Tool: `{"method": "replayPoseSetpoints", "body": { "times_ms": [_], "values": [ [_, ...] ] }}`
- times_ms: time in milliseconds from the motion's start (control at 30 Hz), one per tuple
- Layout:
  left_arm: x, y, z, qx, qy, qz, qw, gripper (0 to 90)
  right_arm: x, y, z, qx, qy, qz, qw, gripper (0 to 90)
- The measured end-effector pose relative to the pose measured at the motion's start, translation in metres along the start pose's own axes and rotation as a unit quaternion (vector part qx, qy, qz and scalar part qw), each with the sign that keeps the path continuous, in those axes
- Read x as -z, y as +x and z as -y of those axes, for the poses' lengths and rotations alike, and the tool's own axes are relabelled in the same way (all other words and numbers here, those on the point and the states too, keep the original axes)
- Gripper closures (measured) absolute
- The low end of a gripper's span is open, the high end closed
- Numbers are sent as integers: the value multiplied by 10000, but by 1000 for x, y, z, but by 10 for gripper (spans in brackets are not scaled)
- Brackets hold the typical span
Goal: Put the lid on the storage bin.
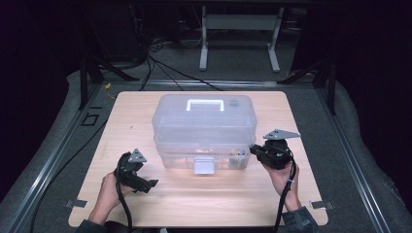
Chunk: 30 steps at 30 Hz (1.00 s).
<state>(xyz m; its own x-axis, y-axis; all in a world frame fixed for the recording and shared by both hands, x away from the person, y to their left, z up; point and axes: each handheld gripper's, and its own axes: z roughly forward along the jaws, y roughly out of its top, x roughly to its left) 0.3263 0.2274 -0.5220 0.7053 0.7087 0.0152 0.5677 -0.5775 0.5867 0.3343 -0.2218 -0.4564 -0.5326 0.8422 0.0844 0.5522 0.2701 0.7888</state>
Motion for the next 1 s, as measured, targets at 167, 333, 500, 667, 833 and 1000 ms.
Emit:
{"method": "replayPoseSetpoints", "body": {
  "times_ms": [167, 333, 500, 667, 833, 1000],
  "values": [
    [-1, 0, 0, -24, 32, 3, 10000, 0, -1, 0, 2, 6, 73, 19, 10000, 848],
    [-2, 0, 0, -31, 56, -8, 10000, 0, 0, 0, 2, 5, 119, 35, 9999, 846],
    [-2, 0, 1, -62, 127, -38, 9999, 0, -2, 0, 3, 10, 232, 28, 9997, 841],
    [-3, 0, 1, -57, 124, -19, 9999, 0, -2, 1, 4, 58, 392, 96, 9992, 830],
    [-2, 1, 1, -62, 122, -53, 9999, 0, -5, -1, 9, 138, 465, -159, 9987, 789],
    [-3, 2, 2, -32, 149, -67, 9999, 0, -4, -4, 18, 132, 684, 260, 9972, 736]
  ]
}}
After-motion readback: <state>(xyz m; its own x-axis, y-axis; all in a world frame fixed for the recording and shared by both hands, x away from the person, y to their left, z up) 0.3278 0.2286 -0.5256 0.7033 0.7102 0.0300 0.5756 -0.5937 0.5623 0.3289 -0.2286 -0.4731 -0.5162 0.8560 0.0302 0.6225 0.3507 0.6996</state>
